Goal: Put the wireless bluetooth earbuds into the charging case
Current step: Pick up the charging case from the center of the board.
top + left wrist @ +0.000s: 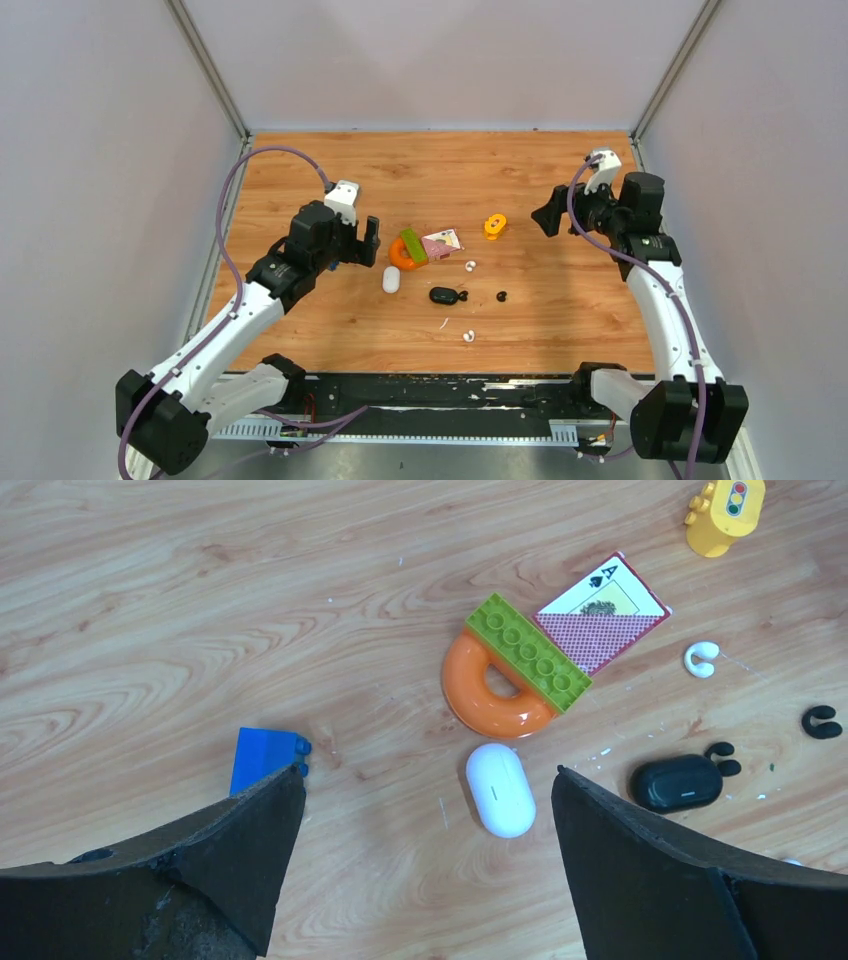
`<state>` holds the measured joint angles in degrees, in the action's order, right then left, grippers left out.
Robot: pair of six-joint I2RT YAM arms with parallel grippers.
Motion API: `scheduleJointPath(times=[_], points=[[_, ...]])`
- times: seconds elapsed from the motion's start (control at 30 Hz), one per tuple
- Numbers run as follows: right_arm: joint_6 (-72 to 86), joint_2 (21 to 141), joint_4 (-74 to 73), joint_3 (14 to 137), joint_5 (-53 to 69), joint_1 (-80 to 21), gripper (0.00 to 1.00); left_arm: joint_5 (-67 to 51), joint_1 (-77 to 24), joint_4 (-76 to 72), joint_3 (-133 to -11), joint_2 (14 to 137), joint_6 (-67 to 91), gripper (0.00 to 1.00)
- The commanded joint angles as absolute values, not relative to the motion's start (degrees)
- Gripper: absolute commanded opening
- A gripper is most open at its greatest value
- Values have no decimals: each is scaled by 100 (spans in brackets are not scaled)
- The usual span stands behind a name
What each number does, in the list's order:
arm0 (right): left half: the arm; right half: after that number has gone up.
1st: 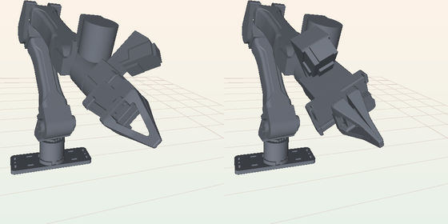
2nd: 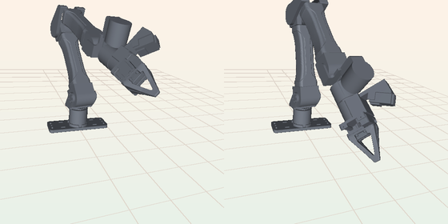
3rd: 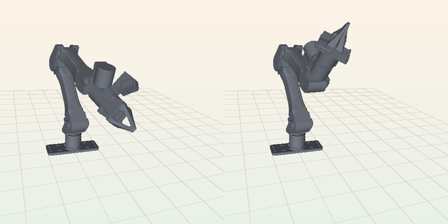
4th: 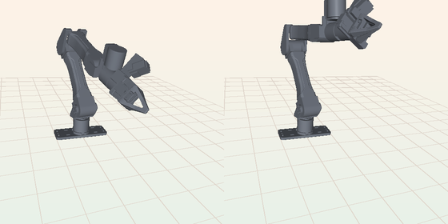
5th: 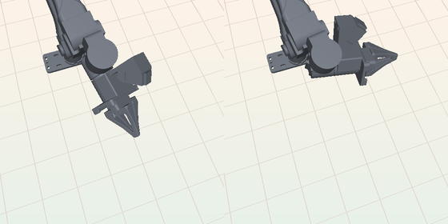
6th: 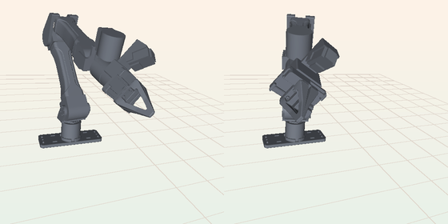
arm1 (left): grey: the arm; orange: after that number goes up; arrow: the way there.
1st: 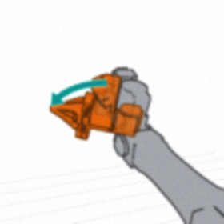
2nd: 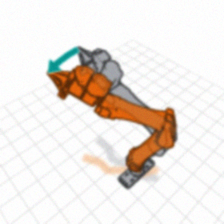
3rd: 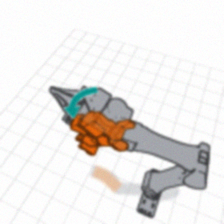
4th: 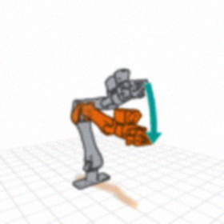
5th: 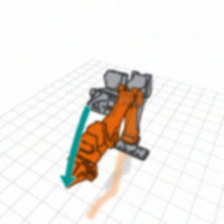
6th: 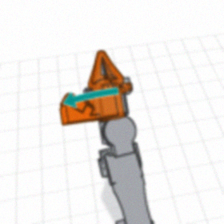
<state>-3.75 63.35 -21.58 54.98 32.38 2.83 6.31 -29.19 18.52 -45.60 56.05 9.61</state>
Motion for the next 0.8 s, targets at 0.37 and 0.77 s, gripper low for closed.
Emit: scheduleJointPath(times=[0.37, 0.77], points=[[-2487, 6620, -2553, 5839, 3812, -1757, 92, -351, -3120, 1292, -4810, 5563, 1173, 100], [-3358, 7472, -2204, 5228, 3492, -3240, 75, 1281, -3281, 2064, -4946, 5566, 260, 90]])
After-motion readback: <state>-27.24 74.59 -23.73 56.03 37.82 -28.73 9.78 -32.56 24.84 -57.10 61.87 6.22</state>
